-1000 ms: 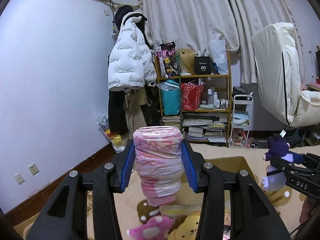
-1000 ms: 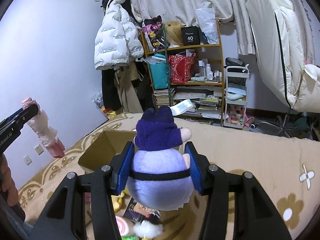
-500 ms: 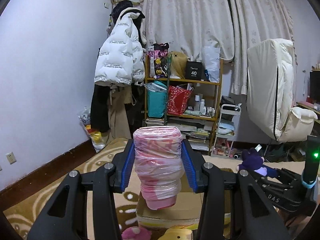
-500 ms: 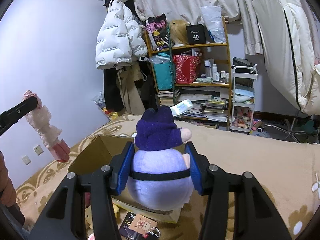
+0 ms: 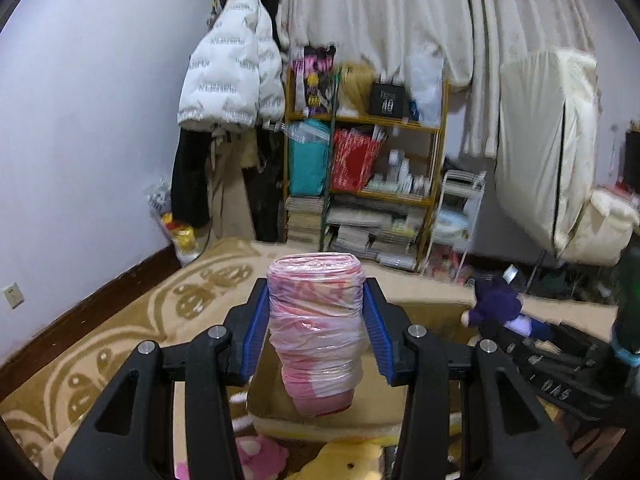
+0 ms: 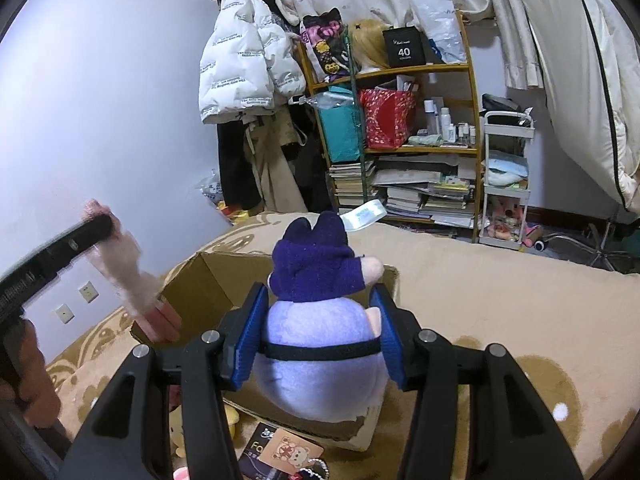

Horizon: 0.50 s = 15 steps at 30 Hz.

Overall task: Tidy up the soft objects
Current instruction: 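Open both tools to drop the cylinder and purple plush into the box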

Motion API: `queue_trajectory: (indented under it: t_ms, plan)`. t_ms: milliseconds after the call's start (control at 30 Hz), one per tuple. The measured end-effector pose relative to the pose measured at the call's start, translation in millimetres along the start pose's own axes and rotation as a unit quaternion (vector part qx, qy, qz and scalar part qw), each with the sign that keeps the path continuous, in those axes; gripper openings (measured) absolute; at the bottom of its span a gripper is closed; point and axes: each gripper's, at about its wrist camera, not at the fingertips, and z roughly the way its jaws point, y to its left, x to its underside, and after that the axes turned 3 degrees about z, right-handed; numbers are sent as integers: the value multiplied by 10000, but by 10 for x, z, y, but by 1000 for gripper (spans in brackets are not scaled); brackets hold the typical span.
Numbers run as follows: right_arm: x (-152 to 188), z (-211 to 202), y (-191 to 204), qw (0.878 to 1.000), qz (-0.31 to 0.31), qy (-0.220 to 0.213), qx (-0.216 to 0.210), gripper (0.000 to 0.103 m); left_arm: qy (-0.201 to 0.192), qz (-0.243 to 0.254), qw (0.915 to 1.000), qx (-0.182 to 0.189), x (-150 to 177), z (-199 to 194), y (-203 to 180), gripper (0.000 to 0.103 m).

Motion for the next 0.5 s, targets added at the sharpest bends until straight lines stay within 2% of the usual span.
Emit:
queue_trajectory:
  t_ms: [133,233,300,333,367,500]
  plan:
    - [51,56,28,9998,-94,162,82,58,522,384,9976,-240,108,180,-109,45]
    - [75,58,7,9998,-8,205,57,58,916,441,9944,-277,191,280,-142,45]
    - [70,51,-15,9996,102,259,-19,62,1080,426,9929,-240,220,308,-148,47]
    - [70,41,-24,9996,140,255,-23,67,1154,407,9922,-237,243,326,-143,49]
    - [71,24,-31,9996,168,225,-8,71,1149,407,9922,-269,244,319,-140,55]
    - [80,-30,-43,9994,232,251,7,77,1021,548,9927,-334,203,233,-156,69]
